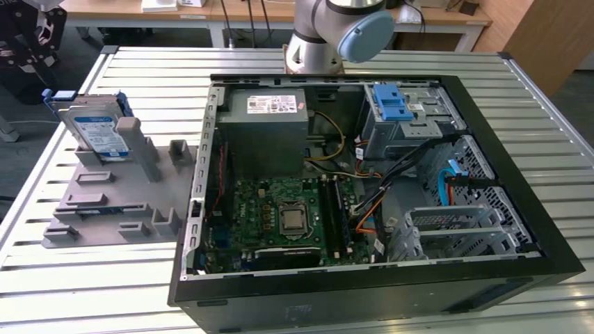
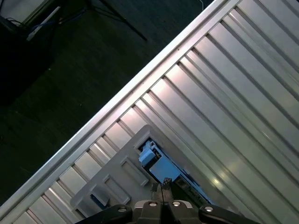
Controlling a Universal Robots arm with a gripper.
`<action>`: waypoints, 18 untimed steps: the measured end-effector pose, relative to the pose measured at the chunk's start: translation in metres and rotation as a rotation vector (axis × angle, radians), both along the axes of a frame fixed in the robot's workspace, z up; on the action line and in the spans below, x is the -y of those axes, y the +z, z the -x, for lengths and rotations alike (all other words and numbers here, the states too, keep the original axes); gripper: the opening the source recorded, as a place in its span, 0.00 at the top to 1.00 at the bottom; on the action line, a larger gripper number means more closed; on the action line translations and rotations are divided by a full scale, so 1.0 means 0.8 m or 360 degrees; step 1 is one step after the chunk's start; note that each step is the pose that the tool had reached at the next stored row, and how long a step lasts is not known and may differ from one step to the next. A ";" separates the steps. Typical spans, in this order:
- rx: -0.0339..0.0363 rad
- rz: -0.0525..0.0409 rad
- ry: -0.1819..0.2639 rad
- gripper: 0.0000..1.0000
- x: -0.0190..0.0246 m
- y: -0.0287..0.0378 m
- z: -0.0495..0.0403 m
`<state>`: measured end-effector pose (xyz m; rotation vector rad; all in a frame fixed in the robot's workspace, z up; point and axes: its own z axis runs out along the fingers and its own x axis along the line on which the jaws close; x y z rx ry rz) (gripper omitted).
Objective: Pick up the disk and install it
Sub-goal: 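Pick up the disk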
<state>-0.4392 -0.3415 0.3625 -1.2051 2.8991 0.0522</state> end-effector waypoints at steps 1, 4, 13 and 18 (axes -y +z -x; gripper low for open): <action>0.0000 0.0000 0.0014 0.89 0.0000 0.0000 0.000; 0.0000 0.0000 0.0054 0.89 0.0000 0.0000 0.000; 0.0000 0.0000 0.0151 0.89 0.0000 0.0000 0.000; 0.0000 0.0000 0.0207 0.89 0.0001 -0.0001 0.000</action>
